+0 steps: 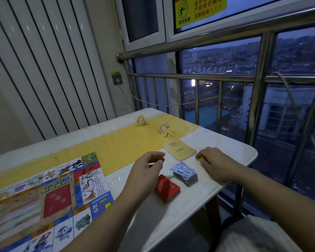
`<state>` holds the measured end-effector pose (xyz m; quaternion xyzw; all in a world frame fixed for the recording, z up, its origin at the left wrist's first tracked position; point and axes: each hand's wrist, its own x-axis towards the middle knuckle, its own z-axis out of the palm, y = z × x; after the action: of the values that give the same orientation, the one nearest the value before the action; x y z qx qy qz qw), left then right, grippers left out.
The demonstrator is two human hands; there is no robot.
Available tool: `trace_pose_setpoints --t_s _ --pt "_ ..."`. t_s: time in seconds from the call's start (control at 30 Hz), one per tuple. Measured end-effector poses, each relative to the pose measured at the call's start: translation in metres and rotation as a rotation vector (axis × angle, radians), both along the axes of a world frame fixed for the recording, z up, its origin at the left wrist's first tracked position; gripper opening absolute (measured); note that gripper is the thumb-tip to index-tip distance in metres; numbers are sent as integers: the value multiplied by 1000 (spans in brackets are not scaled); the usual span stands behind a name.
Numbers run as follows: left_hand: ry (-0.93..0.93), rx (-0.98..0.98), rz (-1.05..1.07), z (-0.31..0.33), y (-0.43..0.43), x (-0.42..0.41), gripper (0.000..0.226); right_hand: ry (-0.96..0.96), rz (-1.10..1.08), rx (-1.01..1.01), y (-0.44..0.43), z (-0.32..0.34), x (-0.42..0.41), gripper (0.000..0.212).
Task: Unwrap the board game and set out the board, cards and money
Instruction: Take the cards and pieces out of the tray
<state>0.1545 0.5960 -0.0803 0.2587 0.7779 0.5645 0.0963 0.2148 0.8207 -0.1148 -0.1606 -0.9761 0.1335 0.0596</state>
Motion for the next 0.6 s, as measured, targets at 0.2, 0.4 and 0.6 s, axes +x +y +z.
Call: trace_pose_setpoints --t_s 0.2,0.4,0.6 --pt "-9 10 6 -1 -4 -4 24 36 -35 -43 3 4 -1 39" --pt "4 55 19 10 -24 -3 23 322 31 -197 -22 45 5 32" --pt "95 111 77 24 -84 -6 23 388 296 -263 -125 90 -15 23"
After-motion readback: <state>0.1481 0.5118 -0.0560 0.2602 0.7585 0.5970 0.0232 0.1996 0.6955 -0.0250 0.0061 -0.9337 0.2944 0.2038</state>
